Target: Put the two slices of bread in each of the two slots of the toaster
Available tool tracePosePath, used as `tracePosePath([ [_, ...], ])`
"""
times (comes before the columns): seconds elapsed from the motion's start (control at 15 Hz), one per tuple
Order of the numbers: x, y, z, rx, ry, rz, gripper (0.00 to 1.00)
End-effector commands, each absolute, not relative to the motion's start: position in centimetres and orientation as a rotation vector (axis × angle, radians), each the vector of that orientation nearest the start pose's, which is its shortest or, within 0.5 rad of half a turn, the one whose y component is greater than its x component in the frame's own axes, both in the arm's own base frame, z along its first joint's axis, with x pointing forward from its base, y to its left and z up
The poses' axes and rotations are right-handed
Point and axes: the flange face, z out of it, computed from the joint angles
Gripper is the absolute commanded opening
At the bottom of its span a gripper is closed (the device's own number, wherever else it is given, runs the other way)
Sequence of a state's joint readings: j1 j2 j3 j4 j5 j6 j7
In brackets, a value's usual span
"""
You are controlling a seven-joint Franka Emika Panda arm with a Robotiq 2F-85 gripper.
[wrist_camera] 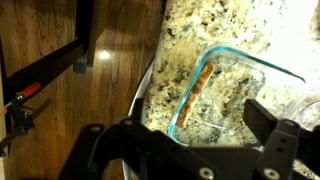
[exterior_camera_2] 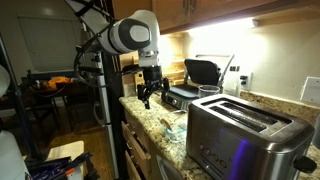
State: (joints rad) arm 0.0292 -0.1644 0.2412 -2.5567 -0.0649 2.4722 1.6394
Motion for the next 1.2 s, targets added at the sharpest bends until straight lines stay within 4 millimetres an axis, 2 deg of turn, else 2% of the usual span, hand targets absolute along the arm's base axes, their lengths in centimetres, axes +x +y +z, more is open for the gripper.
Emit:
tracePosePath([
  [0.0, 43.3, 12.1, 31.8, -2.429, 1.942, -0.172, 1.0],
  [0.4, 43.5, 11.4, 30.4, -2.425, 1.965, -0.155, 1.0],
  [1.13, 44.5, 9.7, 29.7, -2.406, 2.025, -0.19, 1.0],
])
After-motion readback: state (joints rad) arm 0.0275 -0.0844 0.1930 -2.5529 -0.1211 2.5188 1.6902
